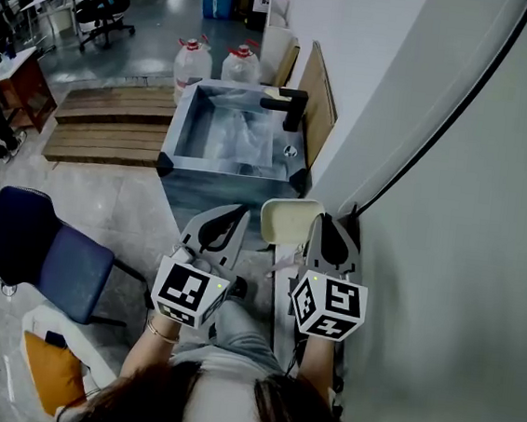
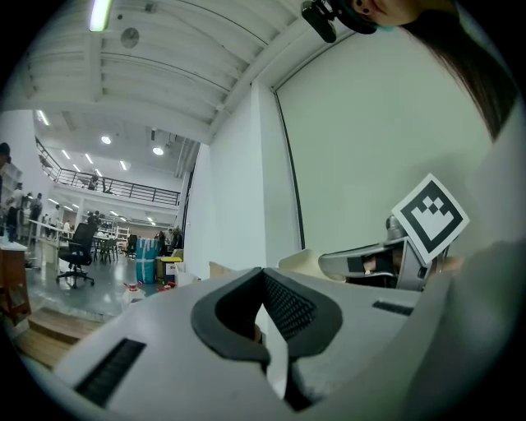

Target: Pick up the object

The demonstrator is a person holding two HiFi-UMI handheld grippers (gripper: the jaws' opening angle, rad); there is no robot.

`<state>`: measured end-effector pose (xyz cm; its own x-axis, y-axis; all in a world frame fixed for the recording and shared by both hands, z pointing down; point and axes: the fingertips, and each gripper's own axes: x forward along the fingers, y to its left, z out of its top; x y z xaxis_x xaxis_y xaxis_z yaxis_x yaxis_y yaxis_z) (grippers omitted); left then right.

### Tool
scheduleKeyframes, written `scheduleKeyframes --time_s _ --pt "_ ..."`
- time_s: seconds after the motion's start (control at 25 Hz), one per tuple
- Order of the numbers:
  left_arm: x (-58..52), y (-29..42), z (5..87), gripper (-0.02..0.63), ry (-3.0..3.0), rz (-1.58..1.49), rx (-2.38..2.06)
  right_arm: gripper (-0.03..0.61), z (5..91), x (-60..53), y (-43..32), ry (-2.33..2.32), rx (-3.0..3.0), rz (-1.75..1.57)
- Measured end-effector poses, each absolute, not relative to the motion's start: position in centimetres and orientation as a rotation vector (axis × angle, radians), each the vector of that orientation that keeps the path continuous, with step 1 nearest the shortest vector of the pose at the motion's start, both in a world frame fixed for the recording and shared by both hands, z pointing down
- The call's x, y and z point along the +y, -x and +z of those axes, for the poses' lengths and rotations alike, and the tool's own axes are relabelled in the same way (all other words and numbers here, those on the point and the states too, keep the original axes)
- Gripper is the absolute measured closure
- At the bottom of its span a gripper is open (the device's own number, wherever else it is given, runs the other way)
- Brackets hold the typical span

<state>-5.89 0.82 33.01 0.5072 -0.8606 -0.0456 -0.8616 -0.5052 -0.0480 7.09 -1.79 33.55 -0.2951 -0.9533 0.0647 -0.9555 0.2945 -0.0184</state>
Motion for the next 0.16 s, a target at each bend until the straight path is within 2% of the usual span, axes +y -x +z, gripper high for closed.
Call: scheduleKeyframes --time_s 0.16 --pt "0.47 5.8 33.12 0.606 2.679 0.027 1.526 0.546 33.65 -2.15 -6.91 -1.834 -2.491 0.083"
